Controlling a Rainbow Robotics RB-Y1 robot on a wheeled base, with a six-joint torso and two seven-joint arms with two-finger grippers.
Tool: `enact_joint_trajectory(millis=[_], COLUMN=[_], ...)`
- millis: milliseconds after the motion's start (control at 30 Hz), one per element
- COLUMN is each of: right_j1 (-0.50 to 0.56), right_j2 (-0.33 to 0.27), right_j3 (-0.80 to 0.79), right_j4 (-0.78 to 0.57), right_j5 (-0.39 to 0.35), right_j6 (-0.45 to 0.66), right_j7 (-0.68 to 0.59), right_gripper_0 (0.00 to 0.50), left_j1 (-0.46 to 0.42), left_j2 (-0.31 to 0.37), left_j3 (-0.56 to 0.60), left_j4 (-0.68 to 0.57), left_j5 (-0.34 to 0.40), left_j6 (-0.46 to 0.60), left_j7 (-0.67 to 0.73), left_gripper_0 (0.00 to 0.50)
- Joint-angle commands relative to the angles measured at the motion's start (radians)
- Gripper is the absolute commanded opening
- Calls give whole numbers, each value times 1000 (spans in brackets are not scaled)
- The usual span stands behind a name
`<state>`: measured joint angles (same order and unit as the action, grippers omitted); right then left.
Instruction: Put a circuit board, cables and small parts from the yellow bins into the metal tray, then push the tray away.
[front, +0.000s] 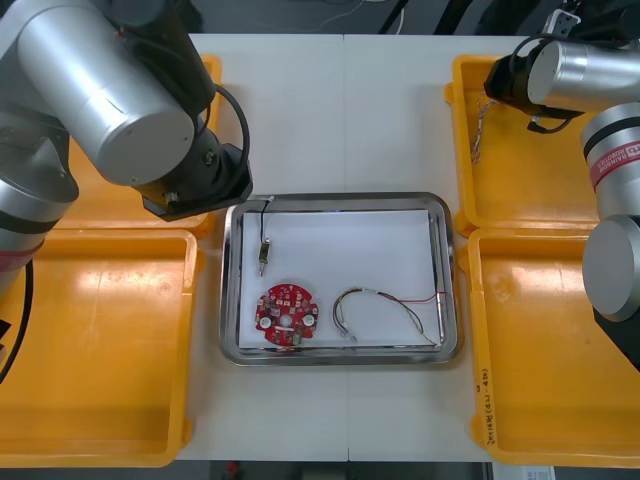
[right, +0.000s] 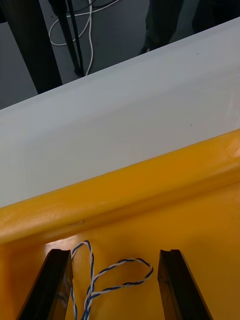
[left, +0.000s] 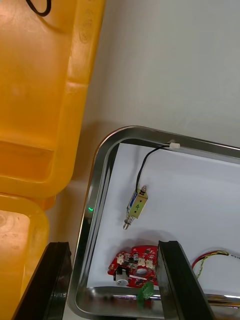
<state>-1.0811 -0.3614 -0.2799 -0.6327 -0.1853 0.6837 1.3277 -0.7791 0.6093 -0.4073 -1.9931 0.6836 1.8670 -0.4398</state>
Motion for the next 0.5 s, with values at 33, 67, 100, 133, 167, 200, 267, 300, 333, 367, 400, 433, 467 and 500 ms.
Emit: enact_joint_trajectory(millis=[33,67,100,133,167,200,267,300,333,367,400,433,467,500], right_j1=[4,6,9,10,13,17,21,26,27,32,35,36,38,38], right_j2=[10,10,10,12,13,13,15,16,16,18,21,21,22,24], right_j3=[-5,-4,-2,-2,-1,1,1,2,2,5,5,7,7,8], right_j4=[-18,-18,-18,-18,-19,-18,-19,-19,-19,-19,-18,-18,-19,-18], right_j5=[-8,-10,-11,-13,-13,-13,-14,-14,-14,-14,-14,-16,-17,-19], right_j6=[-24,-24,-26,-26,-26,-30,-36,-44,-49,-56,-59,-64,-64,-66], right_j7=[-12,-12,-12,-13,-12,-12,-13,-12,-12,-12,-12,-10,-10,-10], right_gripper_0=[500,500,500,500,500,500,500,500,500,500,500,500,500,500], left_j1=[-52,-51,-51,-51,-52,-52,-52,-52,-52,-54,-58,-61,-69,-74], left_j2=[56,66,73,78,89,98,112,121,124,130,136,138,139,139], left_j3=[77,90,100,107,116,125,140,151,156,166,176,182,185,185], left_j4=[-30,-30,-30,-30,-29,-24,-20,-13,-9,3,17,28,46,56], left_j5=[45,57,70,73,83,94,105,113,119,129,136,139,140,140], left_j6=[11,11,11,11,11,11,11,11,9,6,6,3,1,0], left_j7=[27,27,26,24,21,18,15,12,10,6,1,-2,-3,-7], left_gripper_0=[500,500,500,500,500,500,500,500,500,500,500,500,500,500])
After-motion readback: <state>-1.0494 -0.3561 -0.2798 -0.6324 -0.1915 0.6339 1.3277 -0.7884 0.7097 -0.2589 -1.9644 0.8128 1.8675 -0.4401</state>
